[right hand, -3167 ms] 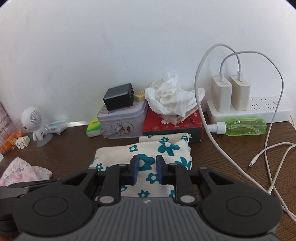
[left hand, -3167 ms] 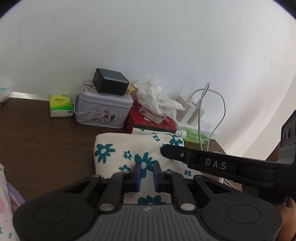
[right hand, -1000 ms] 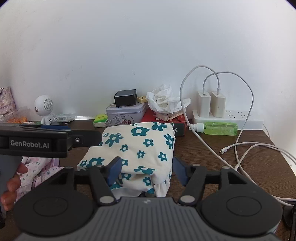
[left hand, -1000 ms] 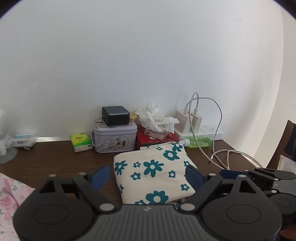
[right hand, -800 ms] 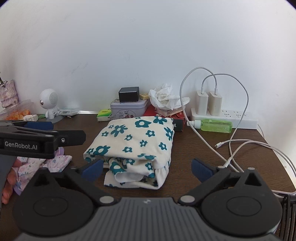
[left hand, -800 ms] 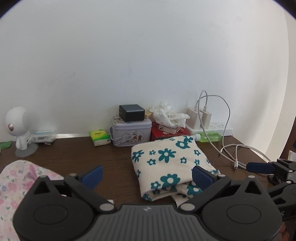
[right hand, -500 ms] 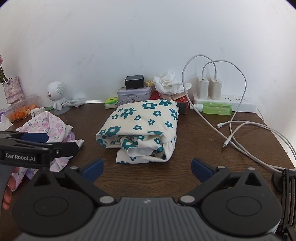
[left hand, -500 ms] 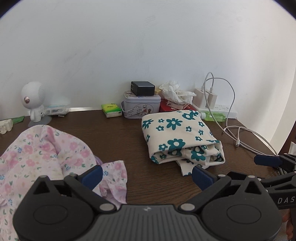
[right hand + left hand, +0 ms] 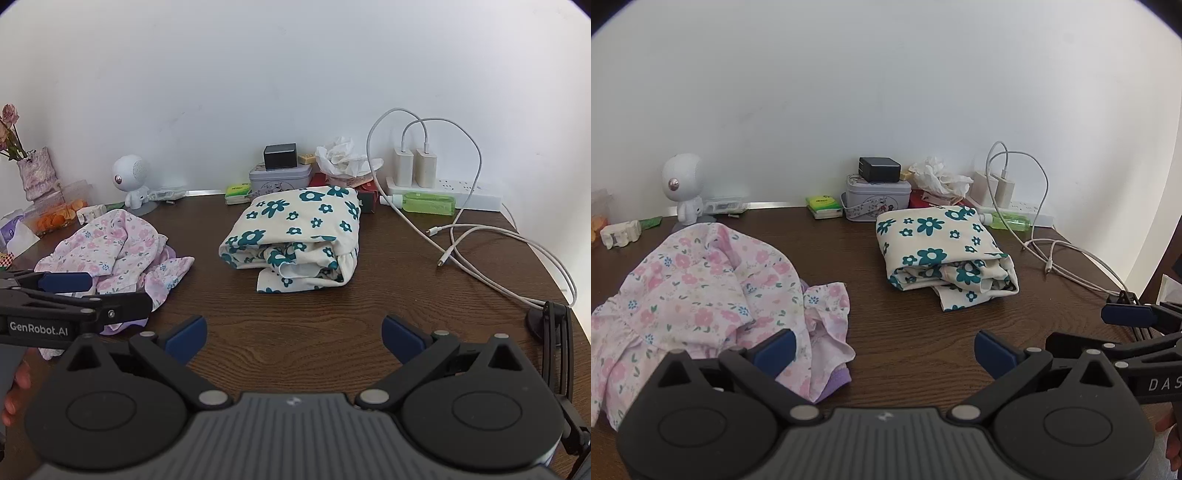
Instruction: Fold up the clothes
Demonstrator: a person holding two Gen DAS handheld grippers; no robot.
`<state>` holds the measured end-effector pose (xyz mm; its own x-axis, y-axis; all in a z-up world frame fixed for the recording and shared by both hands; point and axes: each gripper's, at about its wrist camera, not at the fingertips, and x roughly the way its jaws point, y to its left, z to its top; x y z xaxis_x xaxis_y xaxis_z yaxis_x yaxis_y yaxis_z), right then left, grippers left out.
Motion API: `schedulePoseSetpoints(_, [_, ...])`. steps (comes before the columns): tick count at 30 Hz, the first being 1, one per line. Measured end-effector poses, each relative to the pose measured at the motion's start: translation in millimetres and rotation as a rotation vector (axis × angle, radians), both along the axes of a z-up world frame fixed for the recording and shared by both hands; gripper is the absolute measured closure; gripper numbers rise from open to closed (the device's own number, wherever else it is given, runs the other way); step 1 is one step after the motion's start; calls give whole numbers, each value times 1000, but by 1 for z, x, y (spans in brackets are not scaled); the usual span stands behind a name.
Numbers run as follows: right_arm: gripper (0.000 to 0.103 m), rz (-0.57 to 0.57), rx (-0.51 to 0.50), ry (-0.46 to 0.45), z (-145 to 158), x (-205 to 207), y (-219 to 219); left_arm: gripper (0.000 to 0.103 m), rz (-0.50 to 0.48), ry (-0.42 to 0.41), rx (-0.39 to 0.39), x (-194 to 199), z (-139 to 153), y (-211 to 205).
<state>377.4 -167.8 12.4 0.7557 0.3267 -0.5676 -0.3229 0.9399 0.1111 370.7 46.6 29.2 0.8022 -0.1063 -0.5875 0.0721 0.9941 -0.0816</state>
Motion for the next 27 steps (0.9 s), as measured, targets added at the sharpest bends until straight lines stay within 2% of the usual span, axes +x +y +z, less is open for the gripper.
schedulePoseSetpoints(15, [0, 1, -19, 2, 7, -58, -2, 0, -13, 0, -1, -63, 6, -5])
schedulePoseSetpoints(27, [0, 18, -22, -2, 7, -132, -12, 0, -48, 3, -6, -138, 4, -16])
